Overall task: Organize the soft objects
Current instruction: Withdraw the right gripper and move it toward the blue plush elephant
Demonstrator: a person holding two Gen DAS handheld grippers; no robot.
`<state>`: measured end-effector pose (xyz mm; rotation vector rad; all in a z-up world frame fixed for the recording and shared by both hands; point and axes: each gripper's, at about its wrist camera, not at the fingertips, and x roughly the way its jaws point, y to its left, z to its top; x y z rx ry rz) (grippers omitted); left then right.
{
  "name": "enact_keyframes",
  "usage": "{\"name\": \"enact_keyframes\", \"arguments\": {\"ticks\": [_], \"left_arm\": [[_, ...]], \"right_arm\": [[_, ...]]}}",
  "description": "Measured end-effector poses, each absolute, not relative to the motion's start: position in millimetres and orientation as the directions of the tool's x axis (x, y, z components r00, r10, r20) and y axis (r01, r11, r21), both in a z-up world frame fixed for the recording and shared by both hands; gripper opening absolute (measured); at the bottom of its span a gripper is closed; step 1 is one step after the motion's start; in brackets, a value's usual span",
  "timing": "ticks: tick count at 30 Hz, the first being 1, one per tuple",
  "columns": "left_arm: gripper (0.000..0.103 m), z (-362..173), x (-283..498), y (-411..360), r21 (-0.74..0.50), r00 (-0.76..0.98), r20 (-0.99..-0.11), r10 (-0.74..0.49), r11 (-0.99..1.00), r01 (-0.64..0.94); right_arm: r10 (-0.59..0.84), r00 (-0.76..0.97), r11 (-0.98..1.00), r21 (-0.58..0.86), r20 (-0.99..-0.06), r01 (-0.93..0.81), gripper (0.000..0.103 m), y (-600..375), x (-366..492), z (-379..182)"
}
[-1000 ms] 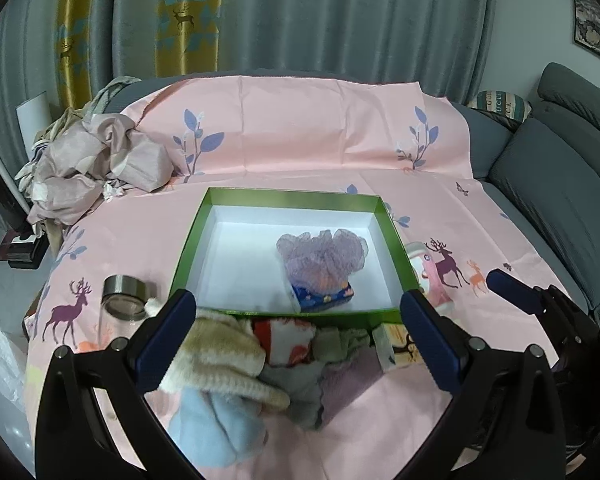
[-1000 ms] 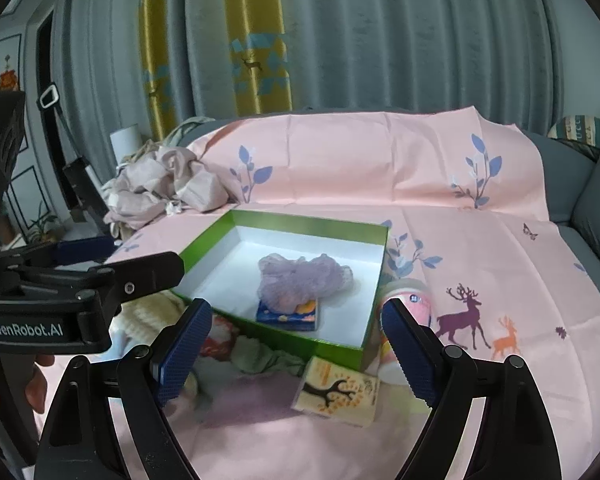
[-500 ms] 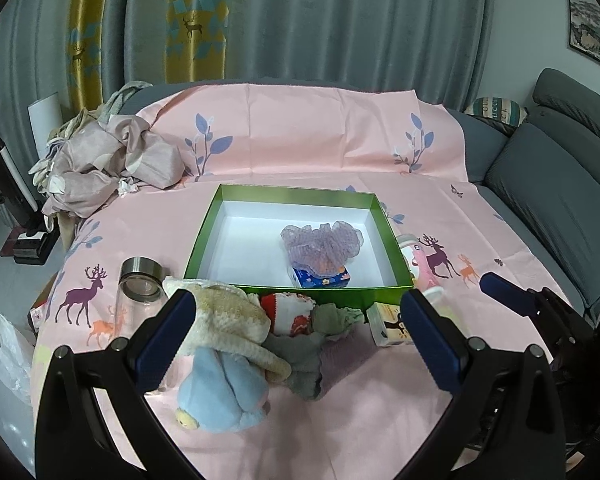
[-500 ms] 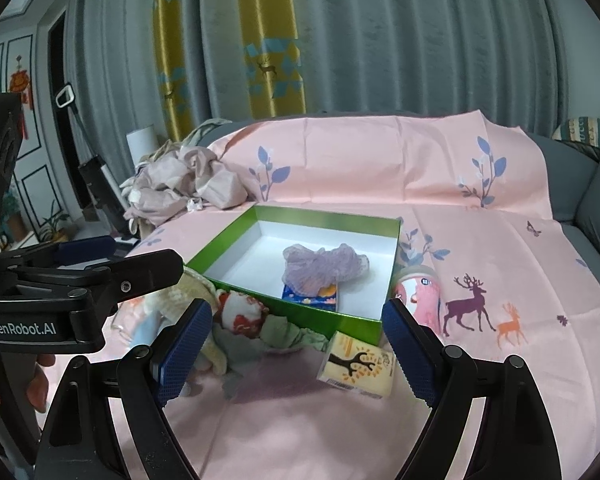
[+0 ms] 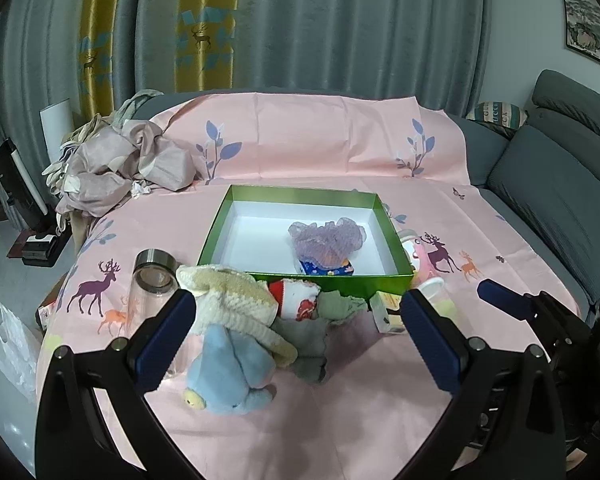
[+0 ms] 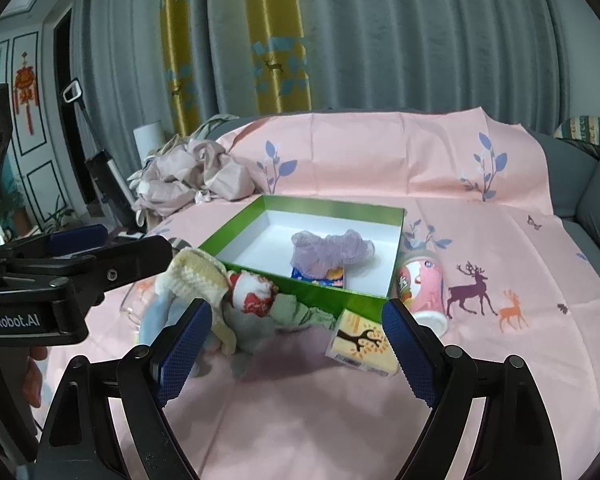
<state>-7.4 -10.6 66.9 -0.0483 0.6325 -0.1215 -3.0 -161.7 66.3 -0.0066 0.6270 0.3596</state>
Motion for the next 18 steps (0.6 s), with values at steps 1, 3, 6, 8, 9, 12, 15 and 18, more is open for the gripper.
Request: {"name": "enact_keyframes", "arguments": {"ticks": [1,3,6,8,9,12,15,18], "left_arm": [[0.102,66,-8,-10,-0.084,0.799,-0.588,-0.130,0.992,0.099],[0.102,64,-9,-8,-0.091,0.795,-0.592,-0.134,0.991,0.099],[0.102,62,-9,-6,-0.097,0.791,-0.597,-0.138,0.990,0.099],[0.102,59,-9,-5,-0.104,0.786,-0.601,-0.145,0.989,0.102],[0.102,58,-10,-4,-0.114,0.783,-0.603,-0.153,0.988,0.105],[0.102,51,-11,4,-0.162,0.767,-0.612,-0.191,0.980,0.115],[0.102,40,-13,20,-0.196,0.750,-0.629,-0.204,0.975,0.101],[0.102,30,-15,41,-0.224,0.739,-0.644,-0.197,0.972,0.064]], "right_arm": [[0.327,0.748,0.938,0.102,-0.577,-0.331,0.087,-162,-4,65],[0.327,0.742,0.938,0.103,-0.586,-0.331,0.087,-160,-4,62],[0.330,0.735,0.936,0.108,-0.593,-0.334,0.087,-159,-5,60],[0.332,0.733,0.936,0.108,-0.594,-0.336,0.087,-157,-6,59],[0.334,0.731,0.935,0.109,-0.595,-0.338,0.087,-156,-7,58],[0.344,0.723,0.930,0.110,-0.600,-0.351,0.087,-153,-10,56],[0.354,0.709,0.923,0.104,-0.610,-0.371,0.087,-147,-13,51],[0.367,0.687,0.914,0.103,-0.627,-0.393,0.087,-142,-15,42]]}}
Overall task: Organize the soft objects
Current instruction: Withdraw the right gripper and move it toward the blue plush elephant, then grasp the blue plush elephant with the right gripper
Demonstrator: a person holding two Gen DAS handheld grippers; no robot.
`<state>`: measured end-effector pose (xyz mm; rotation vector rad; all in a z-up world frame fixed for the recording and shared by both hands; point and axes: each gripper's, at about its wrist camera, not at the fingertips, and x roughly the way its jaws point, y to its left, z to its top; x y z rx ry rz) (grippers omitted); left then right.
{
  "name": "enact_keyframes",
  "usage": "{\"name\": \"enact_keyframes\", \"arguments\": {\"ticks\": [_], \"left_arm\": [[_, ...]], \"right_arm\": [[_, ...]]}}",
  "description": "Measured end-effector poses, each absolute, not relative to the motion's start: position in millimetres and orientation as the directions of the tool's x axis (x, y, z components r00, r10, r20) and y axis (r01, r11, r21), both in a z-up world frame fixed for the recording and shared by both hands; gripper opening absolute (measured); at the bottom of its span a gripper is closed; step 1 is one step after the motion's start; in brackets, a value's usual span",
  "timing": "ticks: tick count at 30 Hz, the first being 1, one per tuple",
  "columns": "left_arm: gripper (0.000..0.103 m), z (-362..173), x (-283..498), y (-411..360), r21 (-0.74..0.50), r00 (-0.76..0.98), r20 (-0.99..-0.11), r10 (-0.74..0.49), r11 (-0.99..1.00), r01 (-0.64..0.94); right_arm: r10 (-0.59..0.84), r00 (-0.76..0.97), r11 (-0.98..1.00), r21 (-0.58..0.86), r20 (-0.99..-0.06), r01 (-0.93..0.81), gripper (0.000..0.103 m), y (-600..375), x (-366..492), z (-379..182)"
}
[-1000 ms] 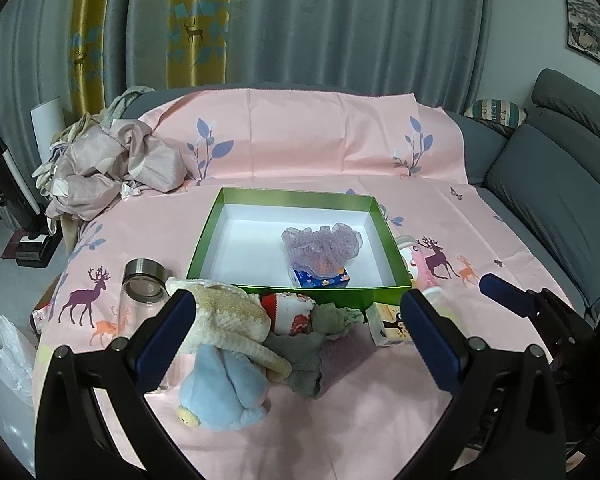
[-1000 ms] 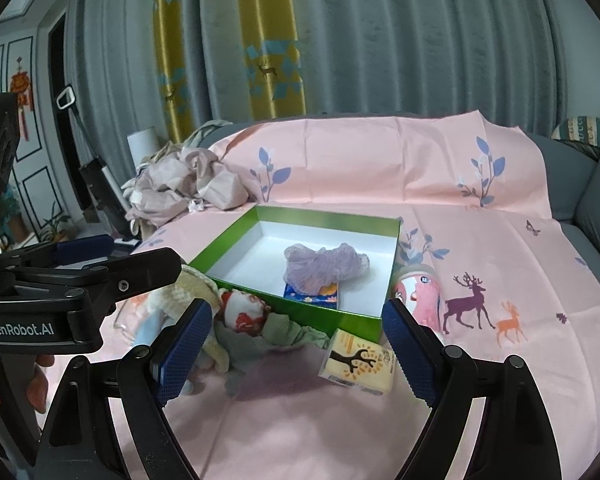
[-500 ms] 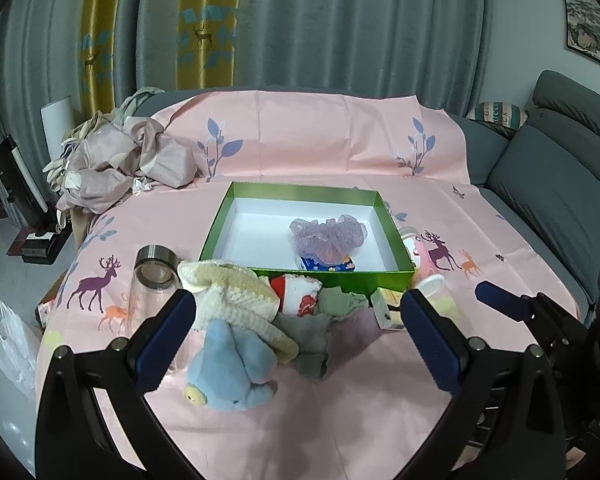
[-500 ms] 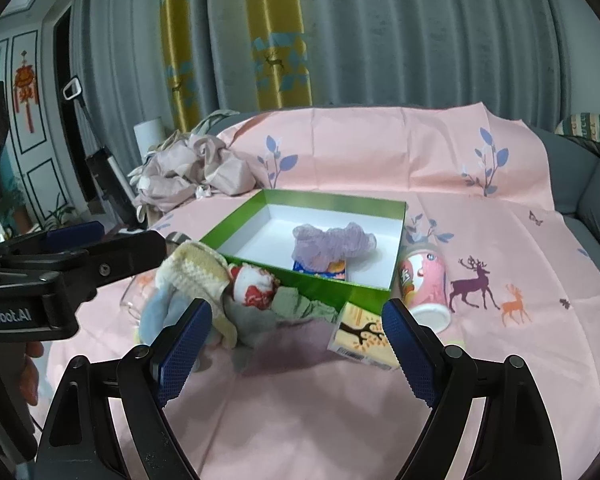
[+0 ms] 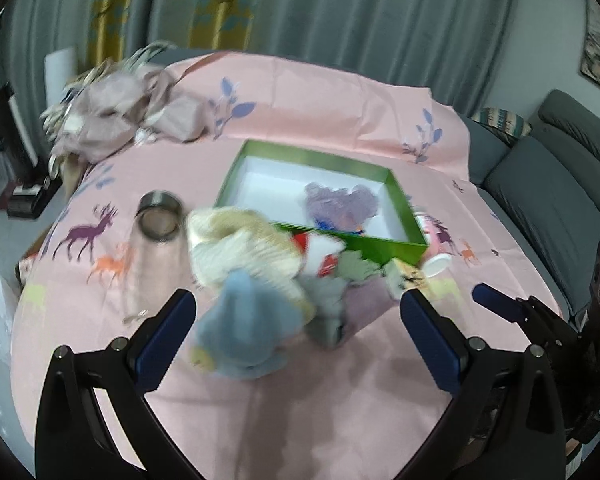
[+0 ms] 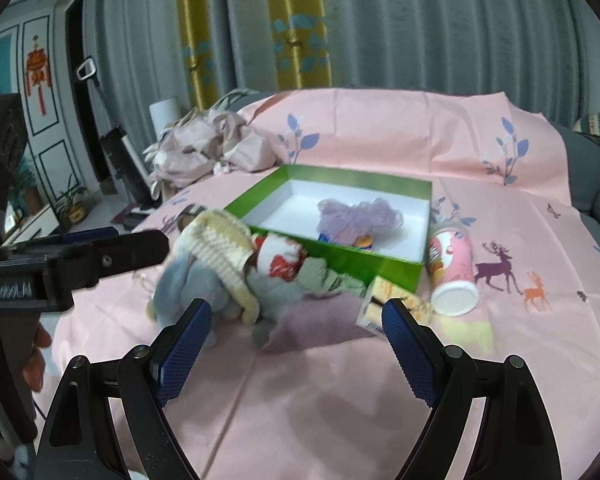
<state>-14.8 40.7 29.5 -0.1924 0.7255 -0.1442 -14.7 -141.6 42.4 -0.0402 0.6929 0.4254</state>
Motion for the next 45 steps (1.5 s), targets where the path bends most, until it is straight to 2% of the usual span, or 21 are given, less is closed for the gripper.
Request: {"name": "enact_keyframes", "arguments": {"ticks": [7,17,19,24,26,32,34,37,39,42,45], "left_arm": [[0.102,7,-20,75,-0.277,0.703,-0.681,-0.204,0.961,0.010],[0.100,-30,-24,82,-0.383,0.623,-0.702,-0.345,0.920,0.079],[0.095,-31,-25,84,-0.417,0.618,-0.683,-0.389,0.902,0.107],[0.094,-35,-19,87,-0.425,0.622,-0.674,-0.400,0.898,0.117],[0.086,-40,-13,90,-0.439,0.609,-0.680,-0.407,0.892,0.106],[0.085,-49,1,88,-0.441,0.592,-0.693,-0.413,0.891,0.106],[0.079,-51,5,88,-0.439,0.587,-0.696,-0.412,0.892,0.106],[0.074,-55,13,90,-0.438,0.573,-0.709,-0.412,0.893,0.101],[0.074,-59,17,92,-0.445,0.558,-0.718,-0.416,0.891,0.091],[0.070,-66,22,94,-0.457,0.532,-0.736,-0.418,0.887,0.066],[0.064,-69,22,95,-0.444,0.535,-0.744,-0.400,0.895,0.052]], "right_arm": [[0.403,0.618,0.890,0.133,-0.675,-0.435,0.087,-126,-15,20],[0.524,0.465,0.814,0.259,-0.713,-0.520,0.087,-98,-13,-16],[0.549,0.439,0.795,0.283,-0.711,-0.537,0.087,-92,-12,-21],[0.602,0.393,0.753,0.329,-0.695,-0.570,0.087,-75,-4,-30],[0.613,0.380,0.742,0.339,-0.692,-0.579,0.087,-68,-1,-33],[0.622,0.356,0.719,0.329,-0.698,-0.611,0.087,-43,14,-41],[0.620,0.354,0.719,0.325,-0.700,-0.615,0.087,-37,19,-43],[0.629,0.343,0.708,0.332,-0.697,-0.623,0.087,-30,27,-46],[0.637,0.330,0.697,0.337,-0.696,-0.633,0.083,-25,31,-48],[0.660,0.283,0.667,0.369,-0.696,-0.647,0.065,-17,38,-52],[0.652,0.288,0.666,0.348,-0.702,-0.660,0.059,-12,38,-54]]}}
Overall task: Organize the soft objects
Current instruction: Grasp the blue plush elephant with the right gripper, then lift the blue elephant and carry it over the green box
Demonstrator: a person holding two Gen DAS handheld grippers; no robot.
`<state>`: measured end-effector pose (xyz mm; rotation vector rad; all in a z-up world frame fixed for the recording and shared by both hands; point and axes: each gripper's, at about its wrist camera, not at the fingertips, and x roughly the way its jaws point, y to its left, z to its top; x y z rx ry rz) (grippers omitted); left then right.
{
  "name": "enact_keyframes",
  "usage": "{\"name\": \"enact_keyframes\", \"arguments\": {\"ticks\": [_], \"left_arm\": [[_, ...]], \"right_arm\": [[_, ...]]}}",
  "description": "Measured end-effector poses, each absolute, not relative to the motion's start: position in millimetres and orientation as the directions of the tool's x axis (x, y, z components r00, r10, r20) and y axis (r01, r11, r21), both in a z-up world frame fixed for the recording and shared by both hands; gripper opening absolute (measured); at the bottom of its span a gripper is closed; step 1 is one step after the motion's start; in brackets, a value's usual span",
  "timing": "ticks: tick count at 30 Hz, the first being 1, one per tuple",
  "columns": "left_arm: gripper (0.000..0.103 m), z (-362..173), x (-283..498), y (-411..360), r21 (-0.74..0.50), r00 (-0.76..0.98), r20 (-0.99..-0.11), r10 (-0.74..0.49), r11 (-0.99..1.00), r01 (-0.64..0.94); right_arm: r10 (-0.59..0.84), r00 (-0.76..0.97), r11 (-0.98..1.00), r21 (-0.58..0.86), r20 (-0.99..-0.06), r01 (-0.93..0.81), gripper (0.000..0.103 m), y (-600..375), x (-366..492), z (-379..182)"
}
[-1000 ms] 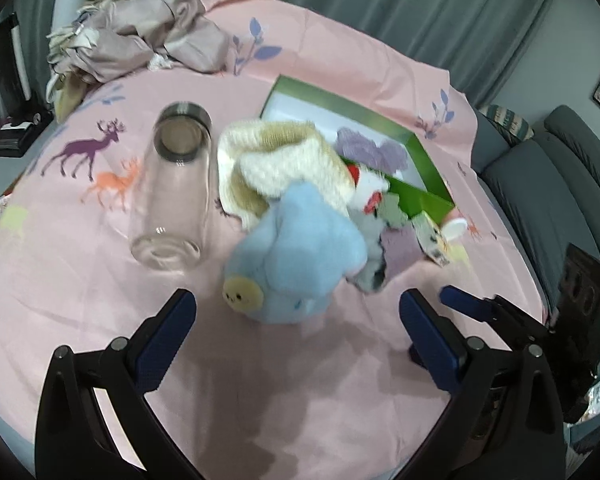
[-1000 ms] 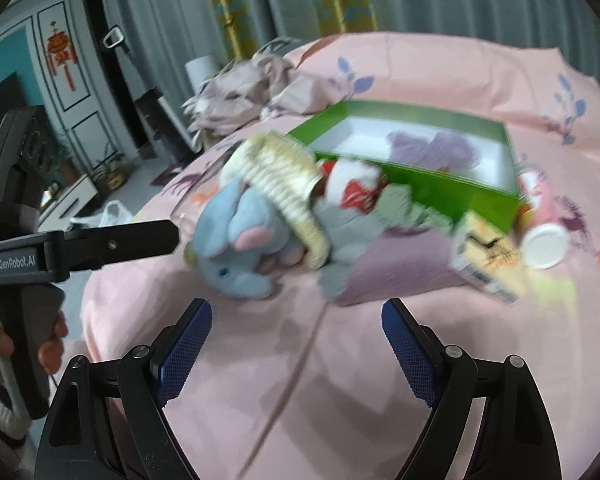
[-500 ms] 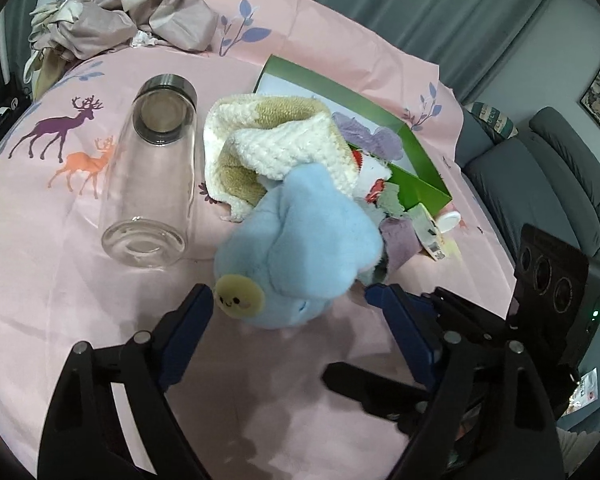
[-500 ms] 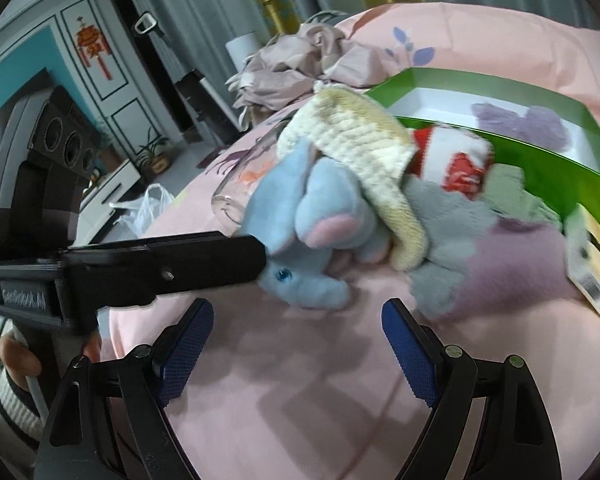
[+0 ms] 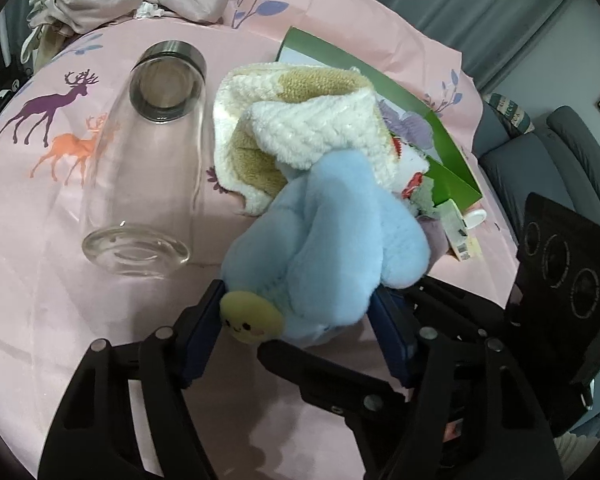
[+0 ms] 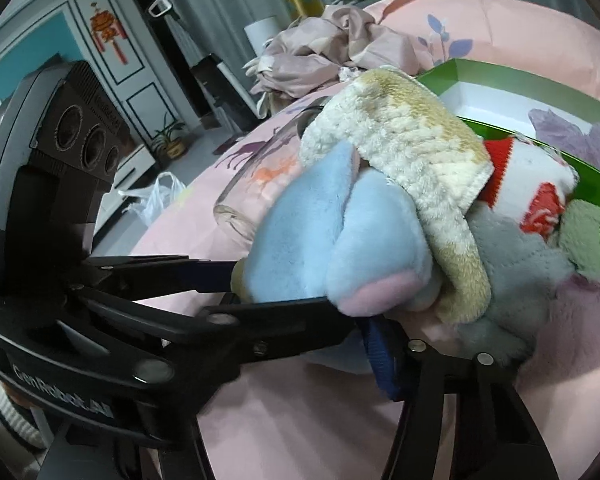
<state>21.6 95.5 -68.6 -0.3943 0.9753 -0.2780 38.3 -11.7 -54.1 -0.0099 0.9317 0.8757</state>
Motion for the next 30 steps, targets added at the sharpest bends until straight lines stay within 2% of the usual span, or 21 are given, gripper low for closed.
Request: {"name": "enact_keyframes", "arguments": {"ticks": [1,2,6,20,30], "left_arm": [[0.063,-68,21,97,-0.440,0.539,-0.746,-0.392,0.897,0.044],[0.061,-67,20,99,-0.444,0.539,-0.744,-0.394,0.895,0.041],[0.060,-57,9,95,-0.445,0.550,-0.733,-0.400,0.894,0.056],[0.060,-9,-43,65,-0.405,0.607,-0.683,-0.405,0.903,0.146],[0.060,23,-36,41,-0.352,0.643,-0.647,-0.410,0.909,0.225]], "right_arm": [[0.648,0.295,0.668,0.338,-0.702,-0.664,0.055,-11,37,-54],[0.641,0.306,0.673,0.324,-0.704,-0.665,0.046,-12,37,-54],[0.668,0.292,0.661,0.365,-0.685,-0.656,0.046,-22,34,-50],[0.692,0.369,0.650,0.313,-0.621,-0.692,0.046,-49,-15,-10],[0.692,0.462,0.678,0.279,-0.554,-0.681,0.046,-75,-22,22]]}}
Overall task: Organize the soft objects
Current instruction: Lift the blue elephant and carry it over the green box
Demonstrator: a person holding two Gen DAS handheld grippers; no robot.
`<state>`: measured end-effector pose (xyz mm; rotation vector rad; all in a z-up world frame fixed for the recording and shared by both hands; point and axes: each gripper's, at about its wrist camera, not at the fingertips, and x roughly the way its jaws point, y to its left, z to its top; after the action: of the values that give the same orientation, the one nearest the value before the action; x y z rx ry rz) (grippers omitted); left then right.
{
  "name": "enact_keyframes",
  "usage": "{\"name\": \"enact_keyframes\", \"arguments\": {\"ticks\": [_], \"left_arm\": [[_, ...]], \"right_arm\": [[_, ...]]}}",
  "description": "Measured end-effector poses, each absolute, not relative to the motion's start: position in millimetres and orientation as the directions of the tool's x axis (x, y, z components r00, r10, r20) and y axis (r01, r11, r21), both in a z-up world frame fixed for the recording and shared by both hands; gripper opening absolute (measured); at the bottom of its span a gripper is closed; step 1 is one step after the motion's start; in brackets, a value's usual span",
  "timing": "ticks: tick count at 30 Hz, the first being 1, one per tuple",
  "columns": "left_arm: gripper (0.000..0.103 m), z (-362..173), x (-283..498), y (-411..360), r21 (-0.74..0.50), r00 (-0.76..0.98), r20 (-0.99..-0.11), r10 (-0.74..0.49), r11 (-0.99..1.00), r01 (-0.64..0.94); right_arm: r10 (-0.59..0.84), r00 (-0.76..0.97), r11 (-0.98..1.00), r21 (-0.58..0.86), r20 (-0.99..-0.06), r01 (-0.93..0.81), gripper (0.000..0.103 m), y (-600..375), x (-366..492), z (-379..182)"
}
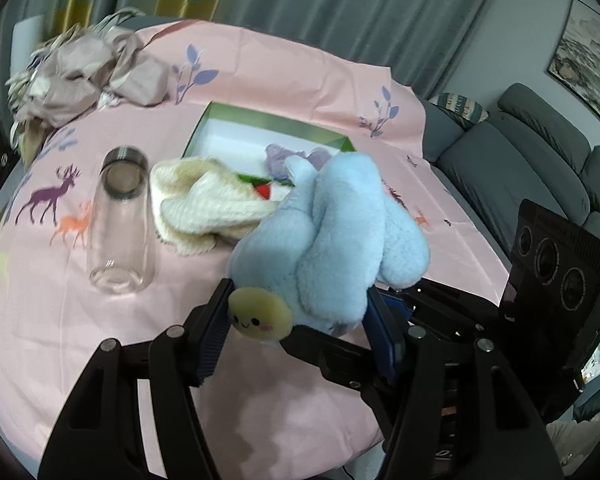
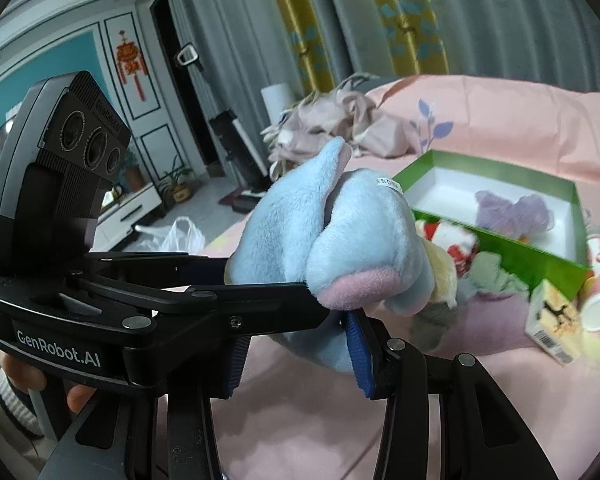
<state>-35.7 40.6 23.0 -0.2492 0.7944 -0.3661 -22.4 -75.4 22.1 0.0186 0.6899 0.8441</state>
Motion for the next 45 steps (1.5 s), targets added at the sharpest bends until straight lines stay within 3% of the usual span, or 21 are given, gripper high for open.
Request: {"name": "enact_keyframes", "arguments": {"ticks": [27,45], "left_arm": [[0.060,62,34,-28,-0.220,0.647,-0.648,-0.402,0.912,0.346],[0.060,86,112,-45,-0.151,0.671,-0.642,-0.372,0.919,0.365]], "right_arm": [[0.644,0.613,0.761,0.300,-0.458,-0.576,0.046,-138,24,56],[0.643,0.655,0.766,0.343,-0.398,-0.544,0.046,-152,100,74]]}}
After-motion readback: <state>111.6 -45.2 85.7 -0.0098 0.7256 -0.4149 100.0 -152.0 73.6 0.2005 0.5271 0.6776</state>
